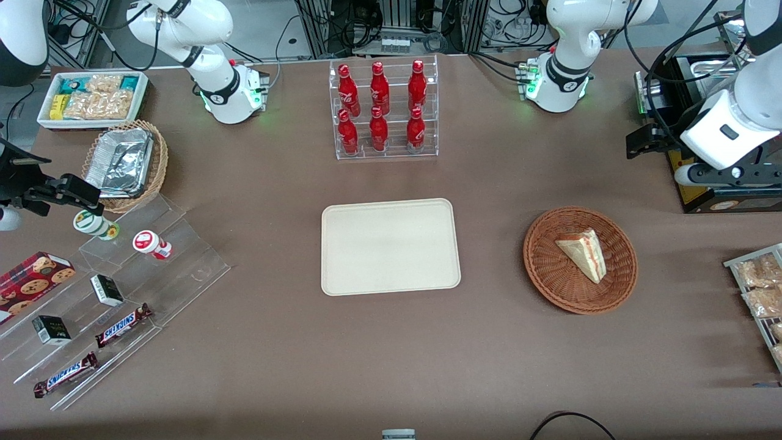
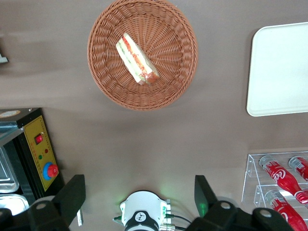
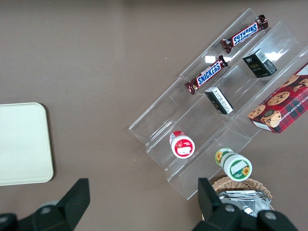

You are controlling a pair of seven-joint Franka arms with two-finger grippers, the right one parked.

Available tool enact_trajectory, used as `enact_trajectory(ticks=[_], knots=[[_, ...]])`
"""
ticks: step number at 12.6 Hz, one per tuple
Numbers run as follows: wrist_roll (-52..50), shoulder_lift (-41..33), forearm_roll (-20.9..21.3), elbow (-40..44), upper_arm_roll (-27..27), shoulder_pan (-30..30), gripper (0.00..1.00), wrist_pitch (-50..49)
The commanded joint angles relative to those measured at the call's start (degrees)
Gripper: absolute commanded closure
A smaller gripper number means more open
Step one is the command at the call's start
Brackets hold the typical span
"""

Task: Place sandwich from basket to tray
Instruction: 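Move the left gripper over the wicker basket toward the sandwich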

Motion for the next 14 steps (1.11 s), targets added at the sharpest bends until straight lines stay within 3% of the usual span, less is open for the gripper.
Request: enact_trajectory(ticks=[1,8,14], knots=[[2.5,0.0,0.0,0.6,-0.3,1.1,0.00,-0.3],[2.5,0.0,0.3,-9.6,-0.4,0.9,0.00,9.4],[2.5,0.2,1.1,-24.4,-0.4,0.9,0.00,28.9]])
